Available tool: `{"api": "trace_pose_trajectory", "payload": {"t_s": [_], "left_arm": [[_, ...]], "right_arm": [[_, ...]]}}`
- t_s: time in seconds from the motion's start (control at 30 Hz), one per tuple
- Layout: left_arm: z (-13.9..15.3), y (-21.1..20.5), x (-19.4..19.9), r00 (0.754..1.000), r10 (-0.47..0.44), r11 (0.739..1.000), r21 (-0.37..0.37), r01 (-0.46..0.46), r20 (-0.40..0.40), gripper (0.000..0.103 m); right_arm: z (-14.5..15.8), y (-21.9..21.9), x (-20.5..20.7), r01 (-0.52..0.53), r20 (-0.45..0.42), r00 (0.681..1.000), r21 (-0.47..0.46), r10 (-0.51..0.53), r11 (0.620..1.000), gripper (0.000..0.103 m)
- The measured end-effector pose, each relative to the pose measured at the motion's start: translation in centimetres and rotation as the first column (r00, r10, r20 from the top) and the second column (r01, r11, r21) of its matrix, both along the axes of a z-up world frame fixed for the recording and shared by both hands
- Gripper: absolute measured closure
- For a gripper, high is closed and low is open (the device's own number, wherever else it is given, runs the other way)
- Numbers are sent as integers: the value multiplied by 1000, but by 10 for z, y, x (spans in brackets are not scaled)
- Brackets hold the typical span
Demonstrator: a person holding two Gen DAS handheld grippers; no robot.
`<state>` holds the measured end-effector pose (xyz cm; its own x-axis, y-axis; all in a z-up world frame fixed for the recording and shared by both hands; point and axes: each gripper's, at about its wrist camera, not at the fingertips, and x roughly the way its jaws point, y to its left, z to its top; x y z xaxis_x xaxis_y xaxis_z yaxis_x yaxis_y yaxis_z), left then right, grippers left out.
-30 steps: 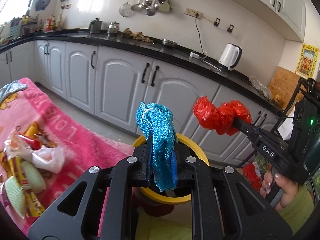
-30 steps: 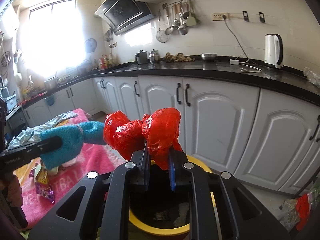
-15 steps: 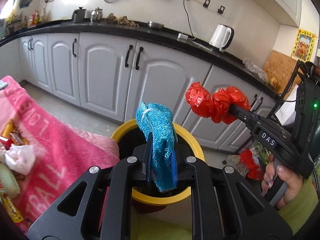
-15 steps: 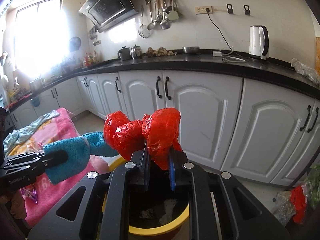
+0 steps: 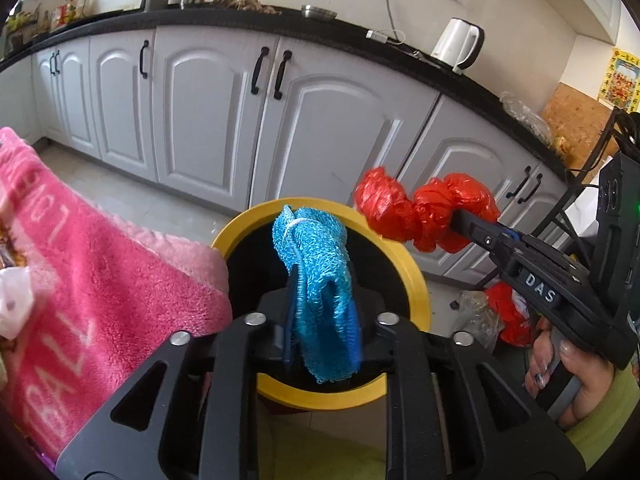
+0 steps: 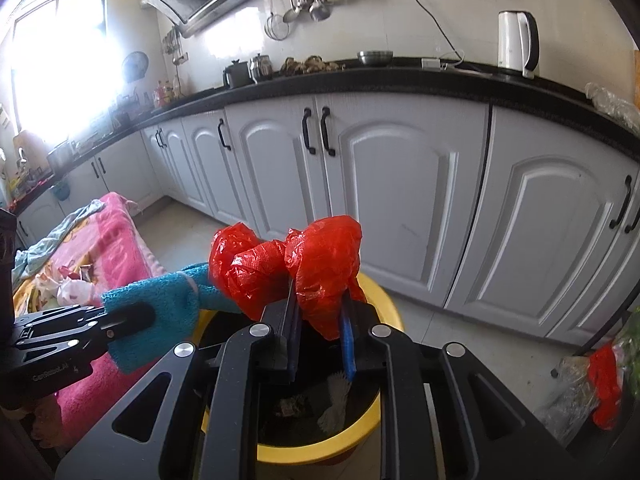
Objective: Collect trash
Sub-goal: 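Open both tools to drop the scrubber and red bag into the bin, then move both open tools back toward the remaining wrappers on the blanket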
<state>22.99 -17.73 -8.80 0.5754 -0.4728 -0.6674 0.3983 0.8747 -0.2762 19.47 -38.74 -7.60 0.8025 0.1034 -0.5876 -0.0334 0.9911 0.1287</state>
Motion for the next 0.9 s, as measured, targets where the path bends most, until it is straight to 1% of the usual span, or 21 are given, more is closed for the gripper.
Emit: {"api": "trace_pose_trajectory", "payload": {"t_s": [0.03,0.1,0.13,0.17,0.23,0.3,0.33,0.4,0.43,0.5,0.6,0.9], "left_arm": [[-2,2,1,1000,6,1000,-2,-6,-8,82],[-6,5,4,1000,23,1000,3,-23,-19,75],[-6,7,4,999,30,1000,4,-30,-21,71],[-6,11,4,999,41,999,-2,-41,-22,62],[-3,16,4,998,57,998,-6,-57,-20,58],[0,22,3,997,76,997,-7,-76,-9,50],[3,26,2,996,87,996,-11,-87,-4,48],[5,32,1,995,102,995,-14,-102,-1,36],[7,35,0,994,111,994,-16,-111,1,34],[10,42,-3,991,131,991,-21,-131,8,22],[16,53,-7,987,160,987,-29,-160,19,11],[41,87,-20,967,246,968,-59,-243,62,11]], "right_arm": [[-2,0,1,8,-8,1000,2,-8,1000,66],[-5,-2,1,13,-13,1000,7,-12,1000,59],[-6,-3,1,20,-15,1000,4,-20,1000,58],[-6,-4,1,23,-18,1000,7,-23,1000,57],[-4,-6,0,30,-10,999,10,-30,999,51],[-2,-5,-1,31,-2,1000,8,-31,999,48],[0,-4,-2,30,3,1000,7,-30,1000,46],[2,-2,-4,27,13,1000,7,-27,1000,43],[3,-1,-4,26,17,1000,4,-26,1000,41],[6,1,-6,24,26,999,-1,-24,1000,38],[10,4,-9,23,42,999,-5,-23,1000,32],[24,18,-19,1,85,996,-25,2,1000,19]]}}
